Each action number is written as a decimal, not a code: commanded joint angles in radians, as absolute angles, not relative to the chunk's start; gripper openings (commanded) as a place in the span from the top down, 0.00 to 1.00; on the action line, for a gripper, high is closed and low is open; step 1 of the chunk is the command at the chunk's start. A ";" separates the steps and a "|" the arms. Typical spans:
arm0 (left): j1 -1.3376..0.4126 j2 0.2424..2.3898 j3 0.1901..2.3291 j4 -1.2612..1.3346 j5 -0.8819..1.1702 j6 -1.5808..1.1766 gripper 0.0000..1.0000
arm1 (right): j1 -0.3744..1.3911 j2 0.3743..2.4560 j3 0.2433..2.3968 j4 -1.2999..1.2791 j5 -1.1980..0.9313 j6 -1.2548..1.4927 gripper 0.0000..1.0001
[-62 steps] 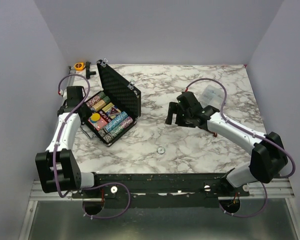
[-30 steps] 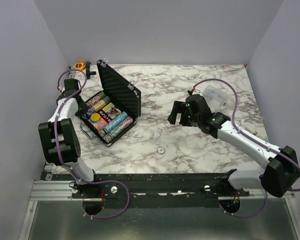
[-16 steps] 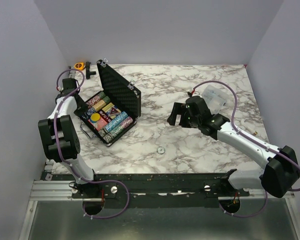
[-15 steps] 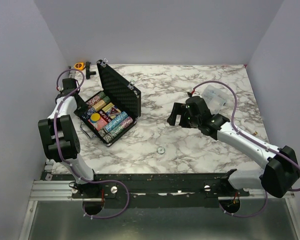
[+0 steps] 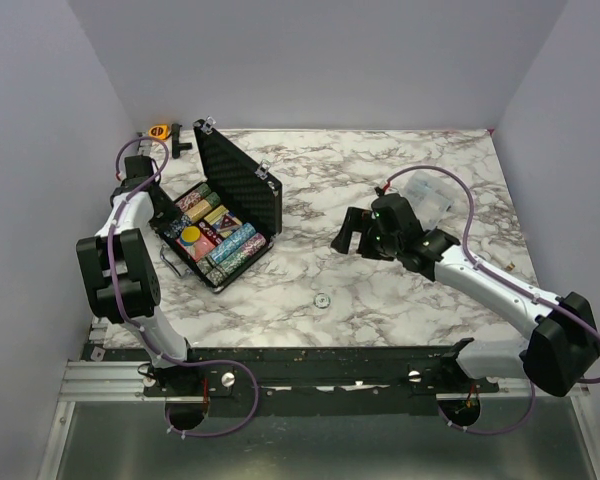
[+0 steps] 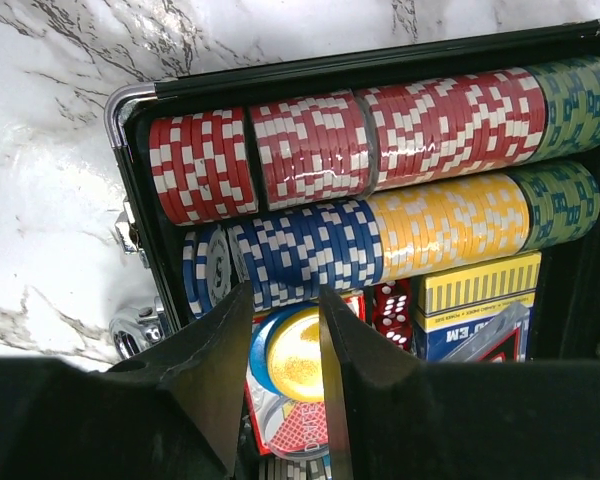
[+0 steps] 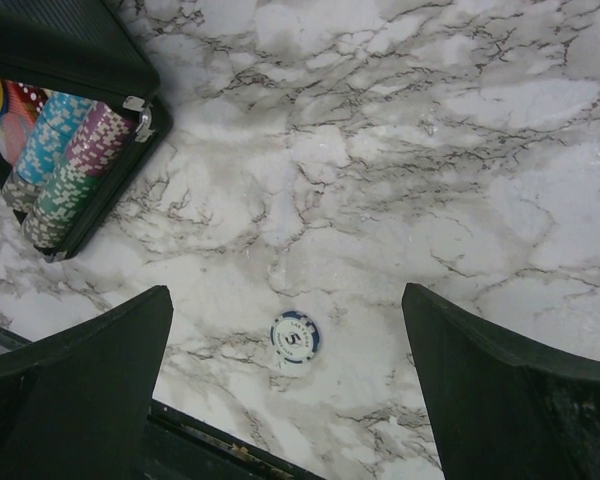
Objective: Pack up texas hold em set
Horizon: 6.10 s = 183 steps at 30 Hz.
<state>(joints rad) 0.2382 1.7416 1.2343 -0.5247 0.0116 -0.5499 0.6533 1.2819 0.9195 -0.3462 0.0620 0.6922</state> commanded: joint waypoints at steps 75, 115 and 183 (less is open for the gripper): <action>0.057 1.068 0.896 -0.005 0.805 -0.910 0.17 | 0.815 2.075 1.306 -1.008 -0.161 1.427 0.47; 0.044 1.075 0.891 -0.005 0.815 -0.908 0.16 | 0.813 2.022 1.334 -0.931 0.064 1.322 0.41; -0.404 1.338 0.730 0.221 0.688 -0.865 0.30 | 0.675 1.668 1.301 -0.680 -0.113 1.479 0.99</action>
